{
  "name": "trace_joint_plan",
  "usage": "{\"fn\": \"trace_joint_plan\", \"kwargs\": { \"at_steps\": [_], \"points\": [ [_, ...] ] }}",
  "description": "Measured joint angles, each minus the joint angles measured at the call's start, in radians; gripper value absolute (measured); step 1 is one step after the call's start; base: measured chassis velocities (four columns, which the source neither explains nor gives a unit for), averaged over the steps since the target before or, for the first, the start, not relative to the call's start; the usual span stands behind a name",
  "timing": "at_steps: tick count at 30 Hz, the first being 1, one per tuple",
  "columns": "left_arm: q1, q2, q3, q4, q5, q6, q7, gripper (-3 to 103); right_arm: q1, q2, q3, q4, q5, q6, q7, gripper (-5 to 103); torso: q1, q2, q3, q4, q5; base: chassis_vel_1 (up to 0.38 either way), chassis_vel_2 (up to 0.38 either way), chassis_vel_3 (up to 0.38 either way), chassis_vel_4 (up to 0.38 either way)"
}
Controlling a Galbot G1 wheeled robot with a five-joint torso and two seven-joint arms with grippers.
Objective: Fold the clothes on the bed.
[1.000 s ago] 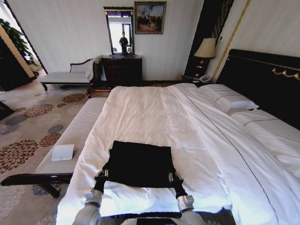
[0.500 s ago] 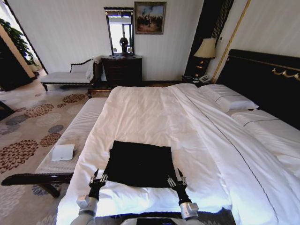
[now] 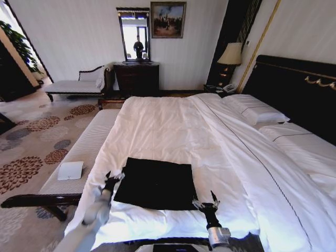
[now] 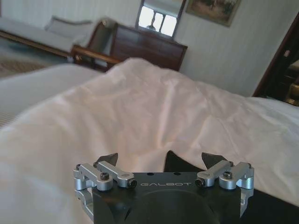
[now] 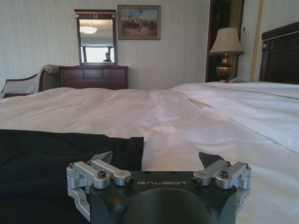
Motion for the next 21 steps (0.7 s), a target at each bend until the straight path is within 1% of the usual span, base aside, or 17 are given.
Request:
{"fn": "trace_joint_plan", "kwargs": {
  "at_steps": [2, 3, 4, 5, 6, 7, 11, 14, 15, 20, 21],
  "points": [
    [-0.075, -0.010, 0.028, 0.042, -0.038, 0.024, 0.007, 100, 0.000, 0.003, 0.006, -0.001, -0.001, 0.000, 0.000, 100, 0.000, 0.000, 0.000, 0.0001, 0.0000, 0.000, 0.000, 0.000, 0.000],
    [-0.075, -0.010, 0.028, 0.042, -0.038, 0.024, 0.007, 100, 0.000, 0.003, 0.006, -0.001, -0.001, 0.000, 0.000, 100, 0.000, 0.000, 0.000, 0.0001, 0.0000, 0.000, 0.000, 0.000, 0.000],
    [-0.123, -0.020, 0.050, 0.074, -0.062, 0.042, 0.010, 100, 0.001, 0.007, 0.008, -0.004, -0.002, -0.001, 0.000, 100, 0.000, 0.000, 0.000, 0.0000, 0.0004, 0.000, 0.000, 0.000, 0.000],
    [-0.171, -0.032, 0.076, 0.110, -0.082, 0.059, 0.013, 100, 0.003, 0.010, 0.008, -0.005, -0.002, -0.002, 0.000, 100, 0.000, 0.000, 0.000, 0.0001, 0.0000, 0.000, 0.000, 0.000, 0.000],
    [-0.204, -0.040, 0.096, 0.142, -0.091, 0.065, 0.016, 100, 0.004, 0.013, 0.008, -0.005, -0.003, -0.003, 0.001, 100, 0.000, 0.000, 0.000, -0.0001, 0.0004, 0.000, 0.000, 0.000, 0.000],
    [-0.204, -0.040, 0.096, 0.142, -0.091, 0.065, 0.016, 100, 0.004, 0.013, 0.008, -0.005, -0.003, -0.003, 0.001, 100, 0.000, 0.000, 0.000, -0.0001, 0.0004, 0.000, 0.000, 0.000, 0.000],
    [-0.276, -0.068, 0.145, 0.248, -0.129, 0.067, 0.026, 100, 0.009, 0.017, 0.007, -0.005, -0.002, -0.008, 0.001, 100, 0.000, 0.000, 0.000, 0.0001, 0.0002, 0.000, 0.000, 0.000, 0.000],
    [-0.288, -0.076, 0.155, 0.278, -0.132, 0.067, 0.033, 101, 0.012, 0.016, 0.007, -0.005, -0.001, -0.010, 0.002, 100, 0.000, 0.000, 0.000, 0.0001, 0.0002, 0.000, 0.000, 0.000, 0.000],
    [-0.295, -0.083, 0.161, 0.302, -0.132, 0.067, 0.038, 98, 0.013, 0.015, 0.007, -0.005, 0.000, -0.011, 0.003, 100, 0.000, 0.000, 0.000, 0.0002, 0.0002, 0.000, 0.000, 0.000, 0.000],
    [-0.307, -0.095, 0.170, 0.347, -0.120, 0.059, 0.055, 97, 0.015, 0.007, 0.008, -0.005, 0.006, -0.013, 0.004, 100, 0.000, 0.000, 0.000, 0.0002, 0.0002, 0.000, 0.000, 0.000, 0.000],
    [-0.310, -0.098, 0.173, 0.359, -0.115, 0.055, 0.060, 94, 0.017, 0.004, 0.008, -0.004, 0.009, -0.015, 0.004, 100, 0.000, 0.000, 0.000, 0.0002, 0.0002, 0.000, 0.000, 0.000, 0.000]
  ]
}}
